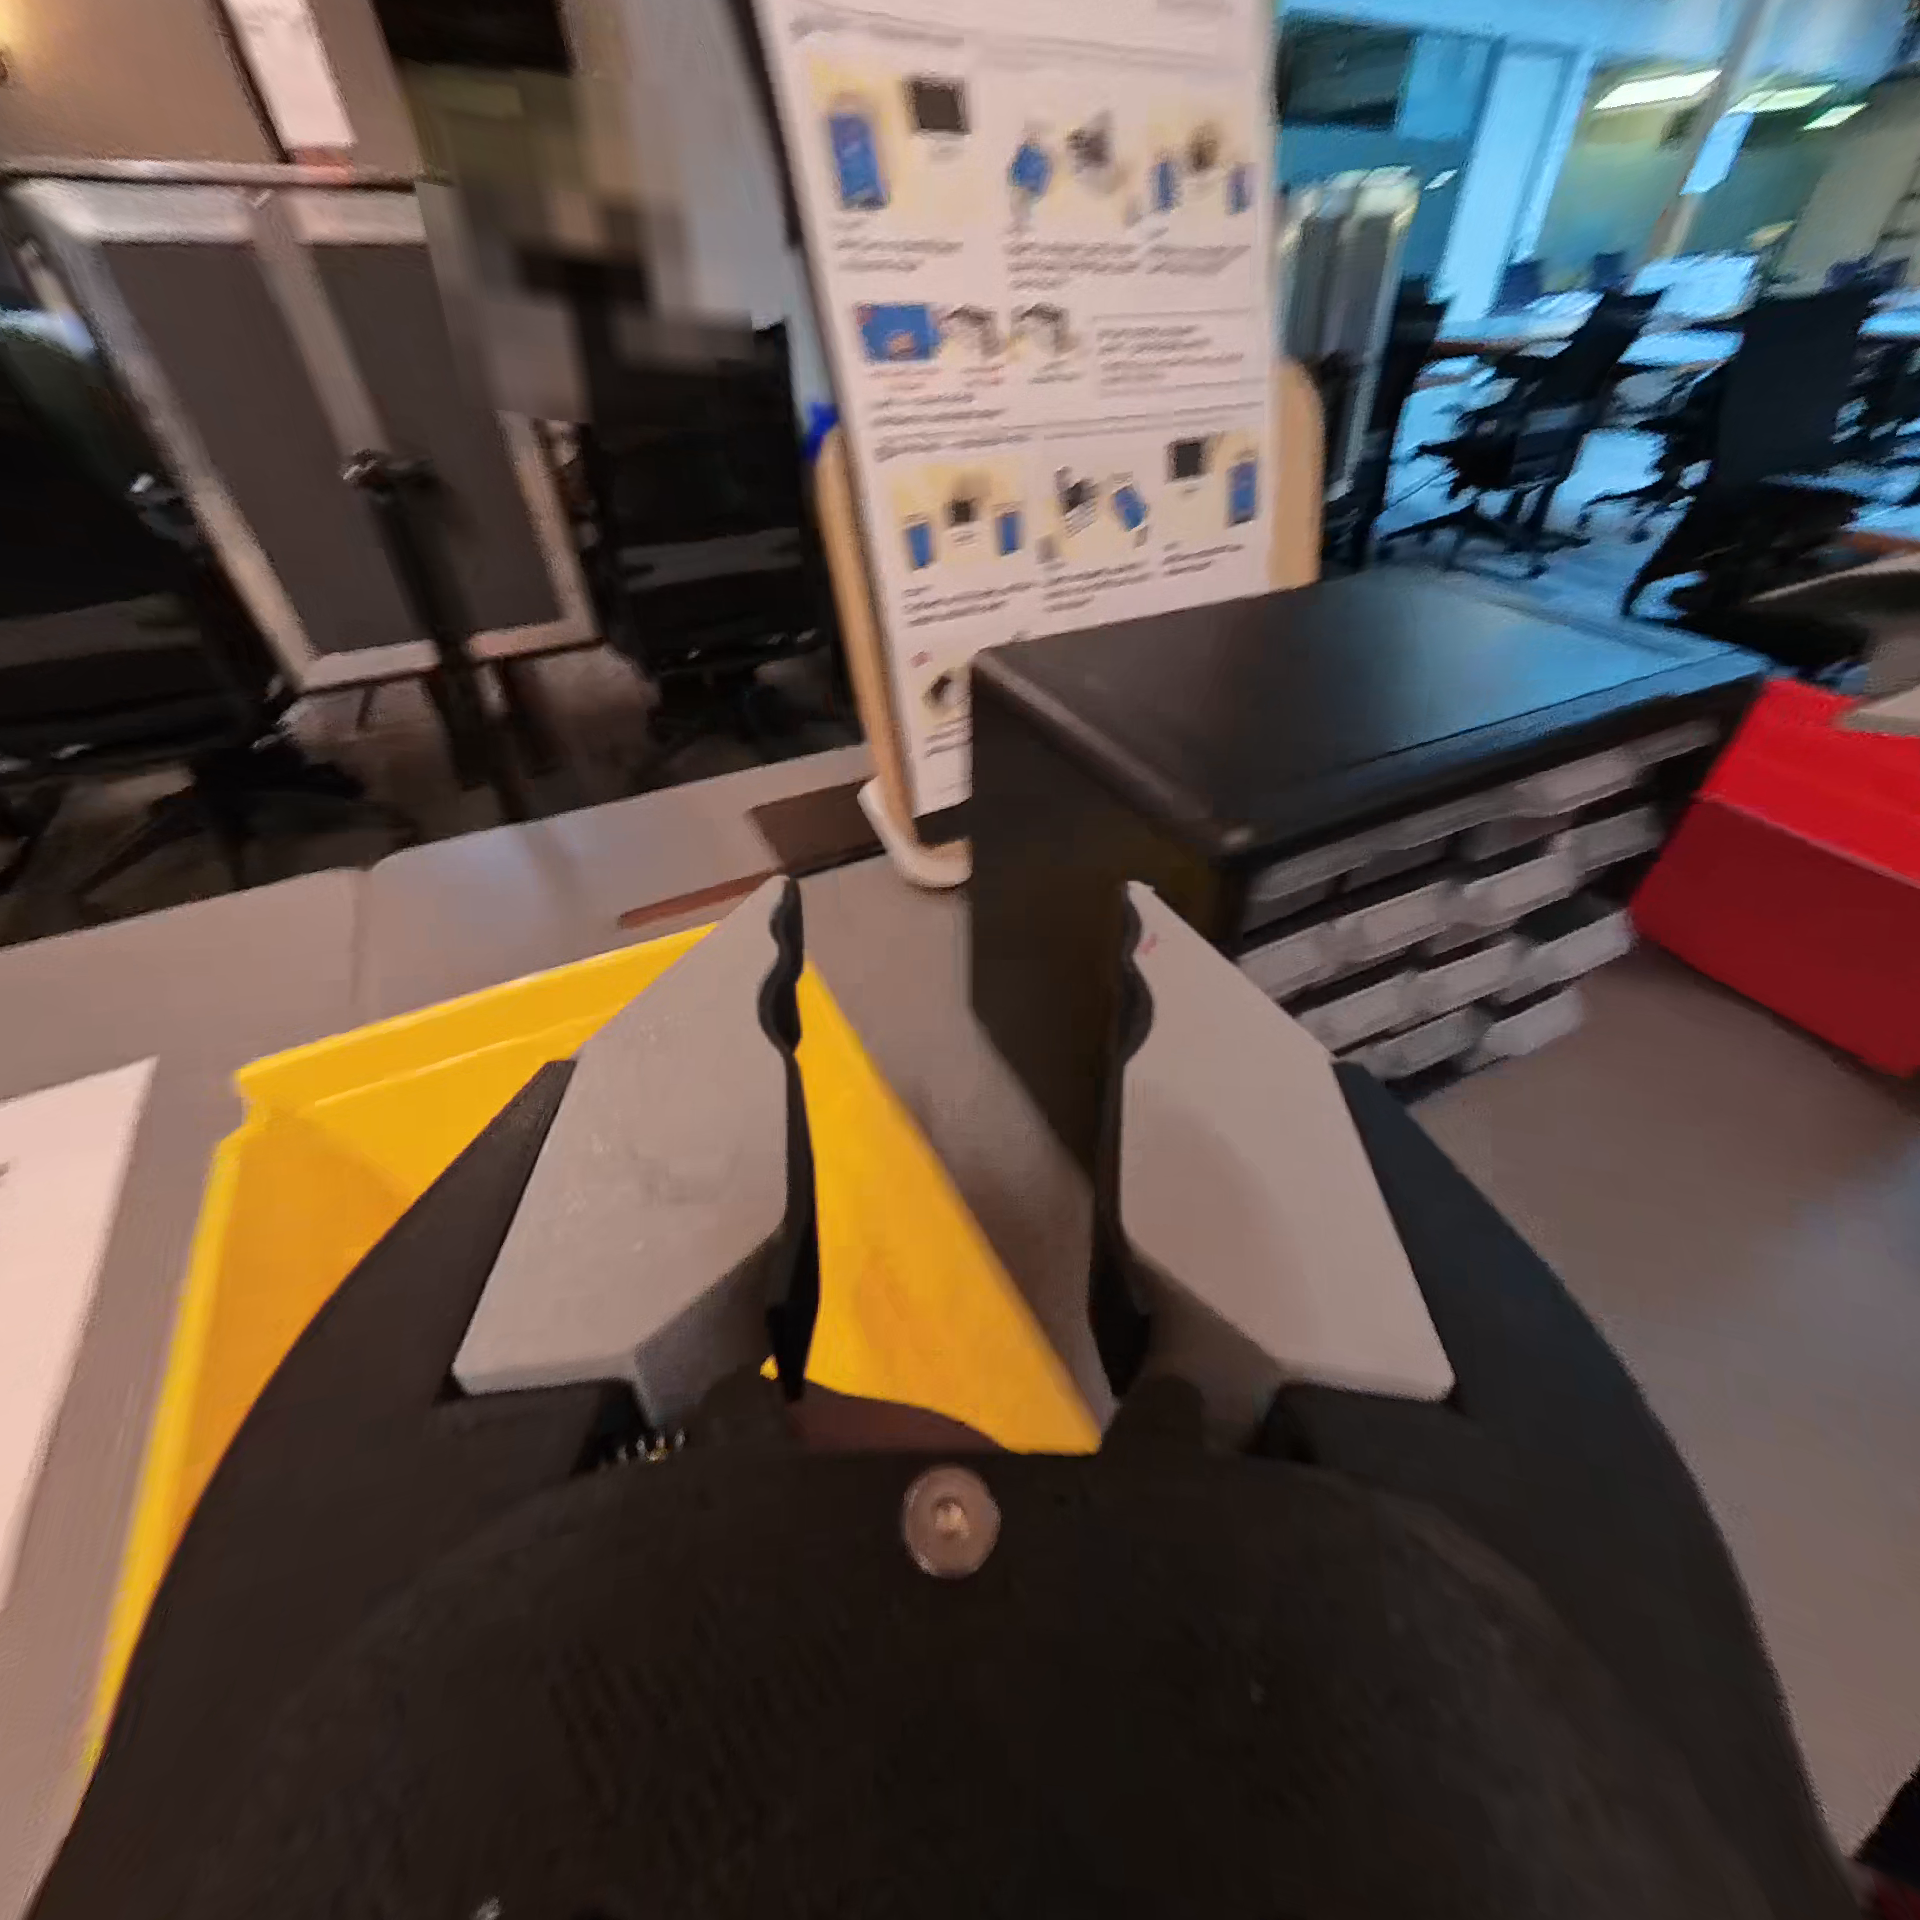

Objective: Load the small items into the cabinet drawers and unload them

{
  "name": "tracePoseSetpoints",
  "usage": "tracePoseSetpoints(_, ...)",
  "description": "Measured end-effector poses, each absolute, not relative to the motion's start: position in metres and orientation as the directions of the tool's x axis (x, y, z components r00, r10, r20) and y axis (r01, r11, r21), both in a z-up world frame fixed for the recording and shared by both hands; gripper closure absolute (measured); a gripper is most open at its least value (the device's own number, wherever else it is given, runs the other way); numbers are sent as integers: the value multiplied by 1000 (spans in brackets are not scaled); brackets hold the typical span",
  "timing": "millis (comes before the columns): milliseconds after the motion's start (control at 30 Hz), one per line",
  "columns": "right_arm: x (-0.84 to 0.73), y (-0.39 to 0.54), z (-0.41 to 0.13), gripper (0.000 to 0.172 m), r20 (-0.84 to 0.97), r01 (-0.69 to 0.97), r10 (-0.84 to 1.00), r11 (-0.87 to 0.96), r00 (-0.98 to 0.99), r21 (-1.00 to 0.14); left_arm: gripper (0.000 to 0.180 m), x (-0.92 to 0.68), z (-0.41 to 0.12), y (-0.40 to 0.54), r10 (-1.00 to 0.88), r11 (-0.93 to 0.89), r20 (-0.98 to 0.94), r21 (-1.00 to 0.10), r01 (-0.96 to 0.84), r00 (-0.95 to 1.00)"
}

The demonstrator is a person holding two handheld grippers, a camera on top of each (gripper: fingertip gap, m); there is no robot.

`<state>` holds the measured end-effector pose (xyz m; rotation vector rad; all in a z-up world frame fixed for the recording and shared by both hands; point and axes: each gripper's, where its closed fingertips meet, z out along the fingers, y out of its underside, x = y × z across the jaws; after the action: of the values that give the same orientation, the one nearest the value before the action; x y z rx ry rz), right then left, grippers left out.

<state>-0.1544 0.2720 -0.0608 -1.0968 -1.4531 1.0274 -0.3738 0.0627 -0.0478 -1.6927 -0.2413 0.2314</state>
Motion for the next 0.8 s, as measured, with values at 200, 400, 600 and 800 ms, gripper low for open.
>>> tracePoseSetpoints(200,-133,274,-84,118,194,137,978,203,-73,-970,126,-448,-98,15,412,-333,16,-928,167,911)
tracePoseSetpoints(400,-119,277,-97,121,160,147,985,168,-66,-975,131,-493,-159,14,464,-502,-32,-833,233,885)
tracePoseSetpoints(600,-113,268,-111,122,169,190,982,182,-85,-965,136,-531,-212,49,462,-635,-20,-706,315,887)
tracePoseSetpoints(800,-133,229,-131,121,361,272,918,395,-166,-878,135,-546,-245,68,468,-666,5,-655,357,883)
